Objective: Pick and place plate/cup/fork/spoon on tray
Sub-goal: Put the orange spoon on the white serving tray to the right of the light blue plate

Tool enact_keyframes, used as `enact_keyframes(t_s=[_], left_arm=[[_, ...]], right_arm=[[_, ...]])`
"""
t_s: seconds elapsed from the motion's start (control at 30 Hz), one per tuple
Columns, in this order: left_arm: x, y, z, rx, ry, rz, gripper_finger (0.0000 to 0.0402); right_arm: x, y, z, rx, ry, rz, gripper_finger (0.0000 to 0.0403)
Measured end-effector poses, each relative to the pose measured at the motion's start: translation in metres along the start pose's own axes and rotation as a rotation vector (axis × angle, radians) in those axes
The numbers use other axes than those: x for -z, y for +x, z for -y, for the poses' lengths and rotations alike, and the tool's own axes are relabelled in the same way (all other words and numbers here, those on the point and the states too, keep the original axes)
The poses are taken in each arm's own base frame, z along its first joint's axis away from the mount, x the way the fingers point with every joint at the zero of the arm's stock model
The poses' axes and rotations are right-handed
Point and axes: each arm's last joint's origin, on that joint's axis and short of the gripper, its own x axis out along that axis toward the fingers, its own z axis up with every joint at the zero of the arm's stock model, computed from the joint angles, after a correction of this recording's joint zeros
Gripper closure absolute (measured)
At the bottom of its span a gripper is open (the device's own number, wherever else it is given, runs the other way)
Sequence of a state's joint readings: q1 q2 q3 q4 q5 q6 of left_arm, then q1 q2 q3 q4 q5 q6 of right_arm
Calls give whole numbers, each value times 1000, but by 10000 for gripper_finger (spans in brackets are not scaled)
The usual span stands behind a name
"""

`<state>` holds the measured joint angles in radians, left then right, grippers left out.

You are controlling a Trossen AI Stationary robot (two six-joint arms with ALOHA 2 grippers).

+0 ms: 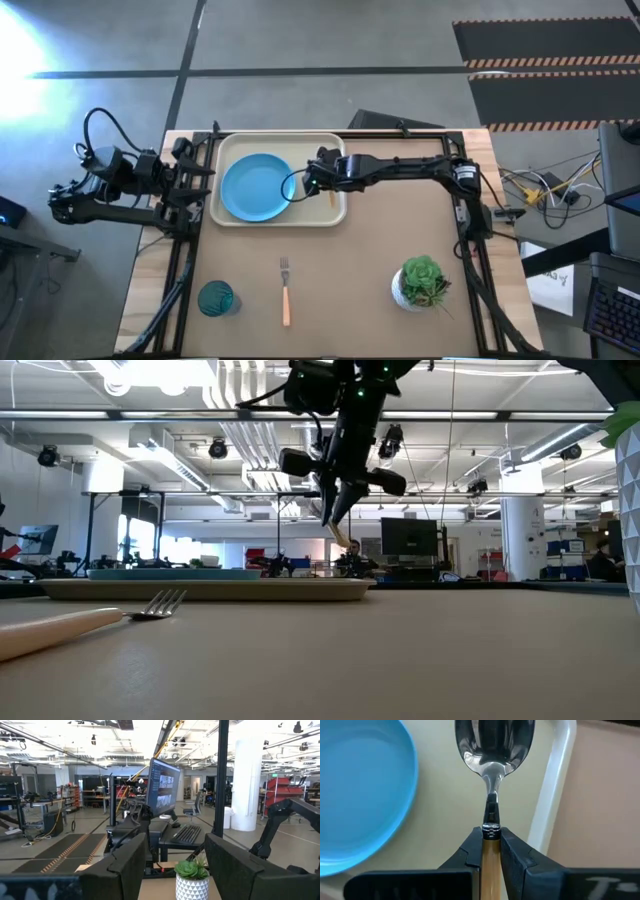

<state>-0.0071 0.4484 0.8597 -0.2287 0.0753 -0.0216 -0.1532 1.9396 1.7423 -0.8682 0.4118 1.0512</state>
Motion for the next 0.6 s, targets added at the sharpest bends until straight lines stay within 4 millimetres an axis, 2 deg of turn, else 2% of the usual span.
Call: enact_keyframes(t_s=[0.33, 0.6], left_arm=[[0, 0, 0, 0, -75, 0, 217], [0, -1, 0, 0, -22, 2, 217]], right_arm=[[12, 24, 11, 6, 68, -36, 376], [16, 40, 14, -15, 175, -2, 376]])
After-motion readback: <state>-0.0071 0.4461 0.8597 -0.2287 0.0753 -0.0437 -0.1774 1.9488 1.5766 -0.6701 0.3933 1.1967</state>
